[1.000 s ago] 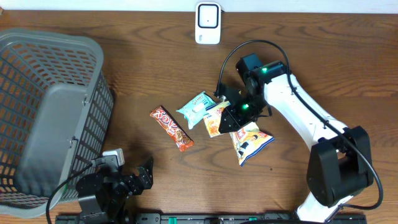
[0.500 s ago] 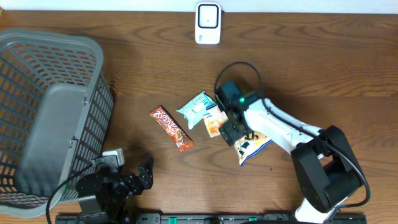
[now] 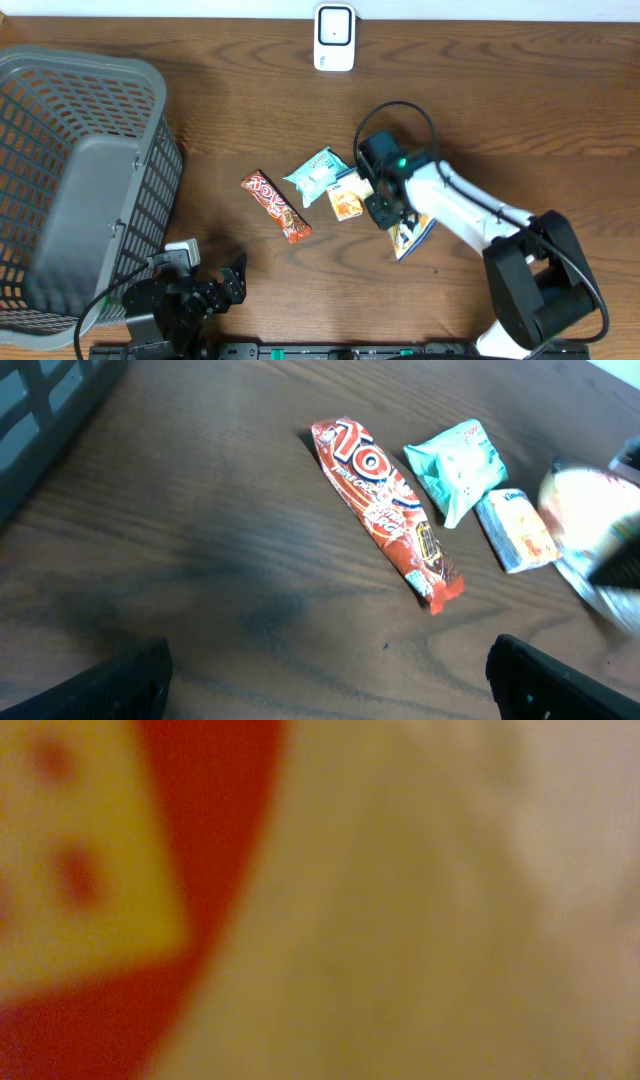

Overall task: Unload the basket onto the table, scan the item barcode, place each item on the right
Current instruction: 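Reach the right gripper to the yellow snack bag and grasp it, then lift the yellow bag with the right gripper toward the scanner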

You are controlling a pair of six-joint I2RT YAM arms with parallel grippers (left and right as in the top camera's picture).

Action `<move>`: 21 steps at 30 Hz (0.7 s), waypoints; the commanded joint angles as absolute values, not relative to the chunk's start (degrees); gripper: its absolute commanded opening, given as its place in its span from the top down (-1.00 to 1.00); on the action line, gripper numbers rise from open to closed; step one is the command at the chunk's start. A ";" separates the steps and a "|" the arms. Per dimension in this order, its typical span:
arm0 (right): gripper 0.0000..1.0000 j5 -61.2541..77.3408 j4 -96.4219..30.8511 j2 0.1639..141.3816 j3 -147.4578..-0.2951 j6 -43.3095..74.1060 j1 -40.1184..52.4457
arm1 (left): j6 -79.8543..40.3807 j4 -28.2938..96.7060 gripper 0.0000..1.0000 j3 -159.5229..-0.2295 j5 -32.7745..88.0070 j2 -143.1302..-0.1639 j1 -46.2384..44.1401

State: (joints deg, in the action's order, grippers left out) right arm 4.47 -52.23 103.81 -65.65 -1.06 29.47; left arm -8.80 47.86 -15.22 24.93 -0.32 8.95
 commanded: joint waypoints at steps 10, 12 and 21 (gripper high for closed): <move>0.97 82.83 -78.32 106.17 -74.24 -17.87 15.00 | -8.88 47.97 -0.96 -15.11 24.58 -0.23 9.04; 0.97 86.56 -80.05 106.17 -74.24 -7.07 13.26 | -8.88 47.97 -0.96 -15.11 24.58 -0.23 9.04; 0.98 83.05 -77.43 106.17 -74.24 -34.61 12.40 | -8.88 47.97 -0.96 -15.11 24.58 -0.23 9.04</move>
